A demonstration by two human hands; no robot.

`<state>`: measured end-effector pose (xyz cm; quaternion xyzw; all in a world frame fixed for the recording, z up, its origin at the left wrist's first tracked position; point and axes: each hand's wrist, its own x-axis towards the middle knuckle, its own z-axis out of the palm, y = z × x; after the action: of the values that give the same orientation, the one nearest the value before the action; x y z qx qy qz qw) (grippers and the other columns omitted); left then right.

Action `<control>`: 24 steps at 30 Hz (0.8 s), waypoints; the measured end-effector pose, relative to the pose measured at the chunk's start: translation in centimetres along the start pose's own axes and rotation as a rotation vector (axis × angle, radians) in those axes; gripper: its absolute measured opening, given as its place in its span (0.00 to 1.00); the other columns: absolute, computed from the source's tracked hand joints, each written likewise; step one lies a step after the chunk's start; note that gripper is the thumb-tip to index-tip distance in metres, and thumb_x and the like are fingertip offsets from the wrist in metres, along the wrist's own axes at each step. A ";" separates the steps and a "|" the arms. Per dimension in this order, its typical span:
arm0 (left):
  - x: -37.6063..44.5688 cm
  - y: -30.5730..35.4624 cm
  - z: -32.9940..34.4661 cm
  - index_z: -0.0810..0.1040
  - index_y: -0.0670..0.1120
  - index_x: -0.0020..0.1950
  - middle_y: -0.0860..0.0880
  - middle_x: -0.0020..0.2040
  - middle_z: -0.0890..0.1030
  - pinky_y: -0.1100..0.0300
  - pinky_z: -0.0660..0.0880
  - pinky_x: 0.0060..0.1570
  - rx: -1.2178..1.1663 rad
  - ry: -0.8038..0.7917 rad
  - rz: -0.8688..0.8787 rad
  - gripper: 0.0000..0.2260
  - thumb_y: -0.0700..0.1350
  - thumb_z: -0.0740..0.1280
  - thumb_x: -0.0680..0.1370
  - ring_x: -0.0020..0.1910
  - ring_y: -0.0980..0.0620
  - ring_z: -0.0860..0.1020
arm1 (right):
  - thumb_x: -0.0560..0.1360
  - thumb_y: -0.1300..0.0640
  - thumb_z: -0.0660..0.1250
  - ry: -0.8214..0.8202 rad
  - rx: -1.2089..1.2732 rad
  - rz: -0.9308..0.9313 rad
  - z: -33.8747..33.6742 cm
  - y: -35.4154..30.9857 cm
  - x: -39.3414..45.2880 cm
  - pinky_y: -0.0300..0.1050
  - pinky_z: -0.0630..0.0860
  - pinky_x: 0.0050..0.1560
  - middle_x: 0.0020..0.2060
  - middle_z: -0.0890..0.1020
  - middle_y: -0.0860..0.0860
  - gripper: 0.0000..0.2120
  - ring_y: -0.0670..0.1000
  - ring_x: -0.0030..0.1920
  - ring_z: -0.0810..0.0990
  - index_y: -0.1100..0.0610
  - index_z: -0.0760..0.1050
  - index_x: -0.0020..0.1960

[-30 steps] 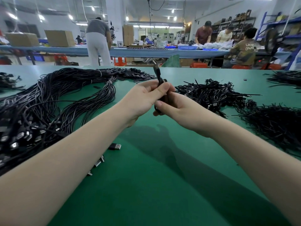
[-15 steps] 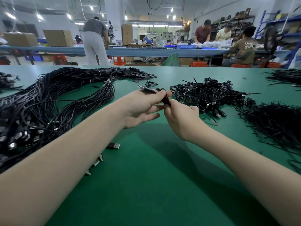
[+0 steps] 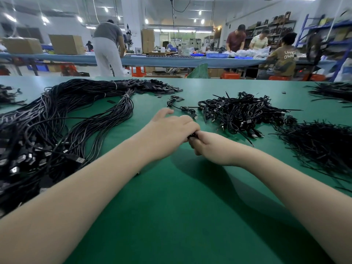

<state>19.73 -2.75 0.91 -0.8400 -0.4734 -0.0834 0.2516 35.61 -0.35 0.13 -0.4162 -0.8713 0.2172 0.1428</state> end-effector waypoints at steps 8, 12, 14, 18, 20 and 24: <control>-0.6 1.8 1.0 0.69 0.45 0.54 0.48 0.47 0.74 0.56 0.63 0.29 0.160 -0.061 -0.055 0.09 0.50 0.54 0.83 0.39 0.46 0.80 | 0.83 0.50 0.48 -0.175 -0.380 0.032 -1.6 0.4 -0.4 0.48 0.62 0.49 0.37 0.73 0.45 0.12 0.52 0.43 0.73 0.51 0.66 0.46; 0.5 2.3 -0.4 0.63 0.47 0.46 0.47 0.45 0.75 0.53 0.65 0.37 -0.106 -0.206 -0.257 0.10 0.49 0.50 0.84 0.42 0.43 0.76 | 0.81 0.59 0.49 0.223 -1.049 -0.281 -2.3 0.9 -0.9 0.52 0.54 0.56 0.35 0.70 0.46 0.08 0.54 0.45 0.74 0.52 0.64 0.46; 0.9 2.4 -2.1 0.60 0.47 0.41 0.47 0.40 0.73 0.54 0.66 0.38 -0.276 -0.231 -0.295 0.12 0.48 0.51 0.84 0.35 0.46 0.71 | 0.76 0.63 0.49 0.421 -1.171 -0.423 -3.3 1.1 -1.7 0.51 0.56 0.58 0.35 0.75 0.50 0.12 0.55 0.43 0.76 0.55 0.70 0.45; 1.5 3.5 -4.9 0.59 0.48 0.37 0.47 0.36 0.69 0.54 0.67 0.38 -0.555 -0.141 -0.437 0.15 0.47 0.51 0.84 0.34 0.47 0.73 | 0.78 0.60 0.53 0.659 -1.115 -0.511 -4.9 1.2 -2.3 0.50 0.55 0.62 0.44 0.80 0.50 0.12 0.53 0.52 0.79 0.55 0.75 0.50; 1.8 4.9 -4.8 0.60 0.47 0.37 0.44 0.38 0.72 0.53 0.69 0.40 -0.812 -0.088 -0.592 0.15 0.46 0.51 0.84 0.40 0.40 0.76 | 0.79 0.53 0.58 0.674 -0.929 -0.417 -6.1 1.3 -2.6 0.51 0.53 0.64 0.59 0.77 0.53 0.16 0.53 0.63 0.72 0.54 0.71 0.65; 1.1 8.7 -1.5 0.63 0.47 0.40 0.43 0.41 0.74 0.51 0.73 0.45 -1.214 -0.004 -0.731 0.14 0.51 0.52 0.83 0.38 0.42 0.74 | 0.77 0.47 0.64 0.511 -0.658 0.000 -9.9 3.2 -3.8 0.52 0.66 0.61 0.61 0.77 0.51 0.21 0.55 0.61 0.73 0.51 0.70 0.68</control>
<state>27.71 -6.36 -0.42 -0.6194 -0.5953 -0.4100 -0.3063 44.27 1.04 6.81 -0.4803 -0.8308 -0.1829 0.2136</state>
